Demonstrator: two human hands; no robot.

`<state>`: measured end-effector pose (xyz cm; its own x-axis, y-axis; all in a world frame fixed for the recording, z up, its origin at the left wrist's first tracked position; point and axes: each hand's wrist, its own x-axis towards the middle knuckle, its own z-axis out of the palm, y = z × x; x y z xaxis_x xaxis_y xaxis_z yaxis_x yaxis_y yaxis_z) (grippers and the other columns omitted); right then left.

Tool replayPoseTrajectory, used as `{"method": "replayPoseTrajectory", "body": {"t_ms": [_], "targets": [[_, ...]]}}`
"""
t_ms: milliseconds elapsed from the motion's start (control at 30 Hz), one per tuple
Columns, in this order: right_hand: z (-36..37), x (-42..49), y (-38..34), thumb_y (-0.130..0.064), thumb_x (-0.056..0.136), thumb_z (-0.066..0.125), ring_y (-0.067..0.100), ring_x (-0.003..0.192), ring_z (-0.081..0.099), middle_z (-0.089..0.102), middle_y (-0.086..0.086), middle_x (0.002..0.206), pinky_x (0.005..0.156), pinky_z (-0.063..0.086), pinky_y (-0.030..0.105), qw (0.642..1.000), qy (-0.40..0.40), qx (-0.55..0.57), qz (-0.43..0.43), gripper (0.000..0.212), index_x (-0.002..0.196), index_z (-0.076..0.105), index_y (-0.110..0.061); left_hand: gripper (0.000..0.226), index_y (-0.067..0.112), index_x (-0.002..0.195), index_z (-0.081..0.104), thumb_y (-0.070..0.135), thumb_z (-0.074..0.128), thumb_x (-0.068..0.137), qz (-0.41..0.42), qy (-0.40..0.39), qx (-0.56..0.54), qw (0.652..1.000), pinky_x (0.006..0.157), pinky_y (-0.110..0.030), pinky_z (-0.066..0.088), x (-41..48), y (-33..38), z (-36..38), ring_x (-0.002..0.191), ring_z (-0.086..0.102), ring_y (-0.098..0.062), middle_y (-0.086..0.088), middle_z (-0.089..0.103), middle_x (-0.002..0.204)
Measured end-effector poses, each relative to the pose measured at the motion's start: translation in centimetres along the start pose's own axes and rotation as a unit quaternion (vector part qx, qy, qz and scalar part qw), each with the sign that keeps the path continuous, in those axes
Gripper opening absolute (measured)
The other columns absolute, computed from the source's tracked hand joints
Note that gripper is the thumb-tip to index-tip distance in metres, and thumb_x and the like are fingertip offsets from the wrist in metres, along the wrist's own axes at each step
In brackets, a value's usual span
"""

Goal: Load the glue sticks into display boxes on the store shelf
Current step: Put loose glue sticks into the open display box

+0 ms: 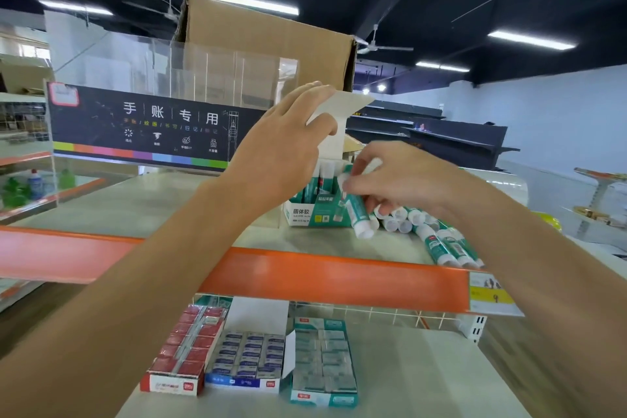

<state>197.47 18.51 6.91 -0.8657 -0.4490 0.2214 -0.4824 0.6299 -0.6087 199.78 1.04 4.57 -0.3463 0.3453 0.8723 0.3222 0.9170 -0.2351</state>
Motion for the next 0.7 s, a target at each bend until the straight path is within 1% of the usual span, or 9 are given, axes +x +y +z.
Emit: {"method": "replayPoseTrajectory", "body": {"t_ms": [67,200,333,367,400,467,500,600,700], "targets": [[-0.5,0.3,-0.1,-0.021,0.086,0.068,0.010,0.056,0.066,0.070,0.006,0.072,0.059,0.059,0.024,0.997,0.041,0.058,-0.043,0.018,0.100,0.059,-0.016,0.027,-0.001,0.094,0.062,-0.015,0.055,0.073,-0.001,0.000,-0.003,1.000,0.097,-0.048,0.043,0.0,-0.1,0.1,0.130,0.037,-0.035,-0.022,0.046,0.134],[-0.6,0.9,-0.3,-0.018,0.088,0.066,0.018,0.069,0.072,0.074,0.008,0.080,0.065,0.061,0.026,0.979,0.115,0.125,-0.112,0.018,0.104,0.061,-0.013,0.025,0.000,0.094,0.063,-0.015,0.056,0.074,-0.005,0.003,-0.001,1.000,0.098,-0.049,0.043,0.1,0.0,0.1,0.130,0.038,-0.035,-0.022,0.046,0.134],[-0.4,2.3,0.5,-0.022,0.084,0.069,0.015,0.073,0.072,0.074,0.003,0.081,0.075,0.060,0.035,0.964,0.189,0.115,-0.147,0.021,0.102,0.058,-0.020,0.024,0.000,0.093,0.063,-0.014,0.058,0.074,-0.005,0.000,0.000,1.000,0.097,-0.050,0.043,0.0,-0.1,0.0,0.130,0.038,-0.035,-0.022,0.047,0.134],[-0.3,2.7,0.8,-0.023,0.084,0.070,0.013,0.075,0.071,0.073,0.000,0.080,0.077,0.058,0.033,0.961,0.206,0.095,-0.159,0.021,0.100,0.058,-0.022,0.024,0.000,0.094,0.063,-0.014,0.058,0.074,-0.005,-0.001,-0.001,1.000,0.096,-0.051,0.043,0.0,-0.2,0.0,0.130,0.039,-0.036,-0.022,0.047,0.134],[-0.2,3.0,1.0,-0.023,0.084,0.070,0.012,0.078,0.070,0.072,-0.002,0.080,0.077,0.056,0.027,0.958,0.218,0.074,-0.169,0.020,0.099,0.057,-0.024,0.024,0.000,0.094,0.063,-0.014,0.058,0.074,-0.006,-0.002,-0.002,1.000,0.096,-0.051,0.043,0.0,-0.2,0.0,0.130,0.039,-0.036,-0.022,0.047,0.133],[0.1,3.2,1.3,-0.019,0.085,0.069,0.009,0.080,0.068,0.069,-0.004,0.080,0.071,0.050,0.013,0.955,0.227,0.036,-0.185,0.021,0.100,0.055,-0.025,0.023,0.000,0.094,0.063,-0.013,0.058,0.075,-0.008,-0.005,-0.001,1.000,0.096,-0.051,0.044,0.0,-0.1,0.0,0.130,0.038,-0.035,-0.022,0.047,0.134],[0.1,3.3,1.4,-0.018,0.085,0.068,0.008,0.079,0.067,0.068,-0.004,0.081,0.068,0.049,0.010,0.955,0.226,0.021,-0.191,0.021,0.100,0.055,-0.025,0.023,0.000,0.094,0.063,-0.013,0.058,0.075,-0.007,-0.005,0.000,1.000,0.096,-0.051,0.044,0.0,-0.1,0.0,0.130,0.038,-0.035,-0.022,0.047,0.134],[0.0,3.6,1.7,-0.016,0.083,0.069,0.008,0.078,0.065,0.068,-0.003,0.083,0.066,0.047,0.010,0.957,0.221,-0.008,-0.190,0.021,0.100,0.058,-0.024,0.023,0.000,0.093,0.063,-0.013,0.057,0.075,-0.008,-0.004,0.002,1.000,0.096,-0.051,0.044,0.1,-0.1,0.0,0.130,0.038,-0.035,-0.022,0.046,0.134],[0.0,4.0,2.0,-0.018,0.081,0.073,0.008,0.080,0.065,0.068,-0.006,0.086,0.066,0.045,0.007,0.964,0.195,-0.047,-0.176,0.021,0.099,0.063,-0.022,0.023,0.000,0.093,0.063,-0.014,0.057,0.075,-0.010,-0.002,-0.005,1.000,0.095,-0.051,0.044,0.1,-0.2,0.0,0.130,0.038,-0.035,-0.022,0.046,0.134]]}}
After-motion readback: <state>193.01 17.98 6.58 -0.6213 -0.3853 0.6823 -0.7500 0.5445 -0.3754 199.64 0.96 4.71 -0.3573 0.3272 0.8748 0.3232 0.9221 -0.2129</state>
